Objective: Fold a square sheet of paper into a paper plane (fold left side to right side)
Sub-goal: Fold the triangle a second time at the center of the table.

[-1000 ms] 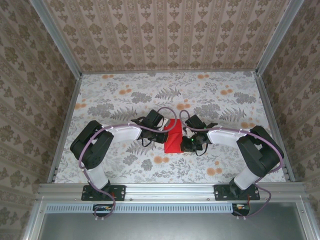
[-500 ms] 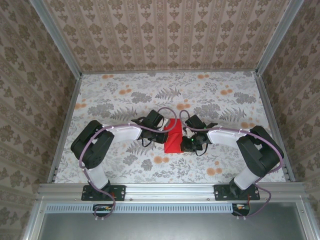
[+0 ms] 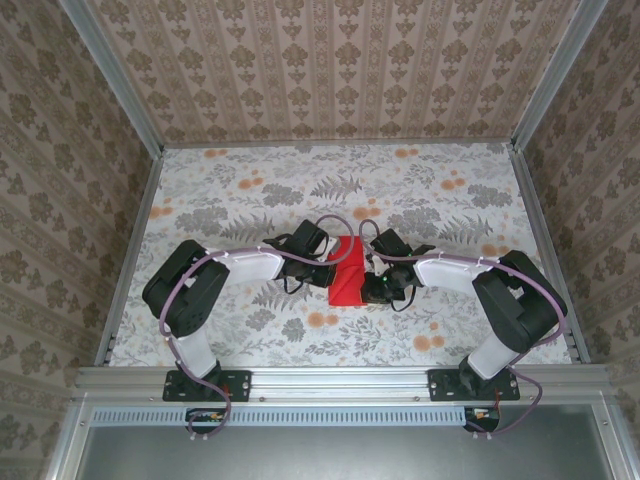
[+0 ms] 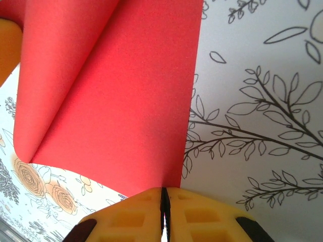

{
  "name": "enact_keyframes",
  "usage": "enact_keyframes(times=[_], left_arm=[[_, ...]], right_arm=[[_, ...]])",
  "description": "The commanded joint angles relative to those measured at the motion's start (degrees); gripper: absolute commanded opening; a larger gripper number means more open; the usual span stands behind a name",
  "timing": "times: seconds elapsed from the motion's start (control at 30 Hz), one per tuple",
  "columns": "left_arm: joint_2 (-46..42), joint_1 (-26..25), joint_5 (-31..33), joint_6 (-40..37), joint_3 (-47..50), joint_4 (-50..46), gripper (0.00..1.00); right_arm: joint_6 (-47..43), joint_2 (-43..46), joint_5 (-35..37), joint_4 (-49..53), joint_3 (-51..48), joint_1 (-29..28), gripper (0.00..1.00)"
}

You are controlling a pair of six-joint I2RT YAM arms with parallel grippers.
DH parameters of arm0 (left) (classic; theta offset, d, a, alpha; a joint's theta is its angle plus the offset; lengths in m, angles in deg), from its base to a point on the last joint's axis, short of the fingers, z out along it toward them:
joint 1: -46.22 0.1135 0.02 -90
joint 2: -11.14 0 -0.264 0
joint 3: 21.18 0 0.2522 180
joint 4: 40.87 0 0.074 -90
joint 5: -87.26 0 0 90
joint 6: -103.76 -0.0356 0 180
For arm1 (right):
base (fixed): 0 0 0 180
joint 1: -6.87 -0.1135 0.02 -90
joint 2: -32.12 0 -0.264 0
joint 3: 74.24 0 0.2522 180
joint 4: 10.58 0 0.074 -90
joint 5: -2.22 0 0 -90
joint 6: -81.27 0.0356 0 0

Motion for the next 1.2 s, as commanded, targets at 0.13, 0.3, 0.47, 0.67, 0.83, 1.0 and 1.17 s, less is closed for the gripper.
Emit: enact_keyframes(times=[0.13,0.3,0.47,0.67,0.83,1.0,1.17], left_arm=[[-0.07,-0.08,1.10,-0.99,0.70,-2.12,0.00],[0.21,-0.43,1.33,-1.14,0.41,-2.29,0.01],[0.32,-0.64,1.51,-1.21,0.21,-2.38,0.01],[0.61,-0.84,1.51,-1.47,-0.09,-2.60,0.01],[0.68,-1.14,1.78,-1.68,-0.33,-2.88,0.01],[0.68,-1.34,2.04,-1.61,-0.40,-3.06,0.01],[0.71,-1.39,2.21,-1.68,-0.51,-3.14,0.01]], right_arm=[[2.51,4.47,-7.43,-7.11,-3.50,4.48,0.12],[5.83,7.00,-12.55,-15.59,-4.41,5.98,0.12],[10.93,1.49,-15.72,-24.92,-2.83,5.74,0.11],[10.58,-4.12,-15.55,-25.20,1.44,3.83,0.11],[10.53,-5.65,-15.33,-26.06,1.96,3.54,0.11],[9.59,-7.17,-15.16,-24.81,2.75,3.53,0.11],[8.39,-7.79,-13.99,-23.08,3.23,3.48,0.11]])
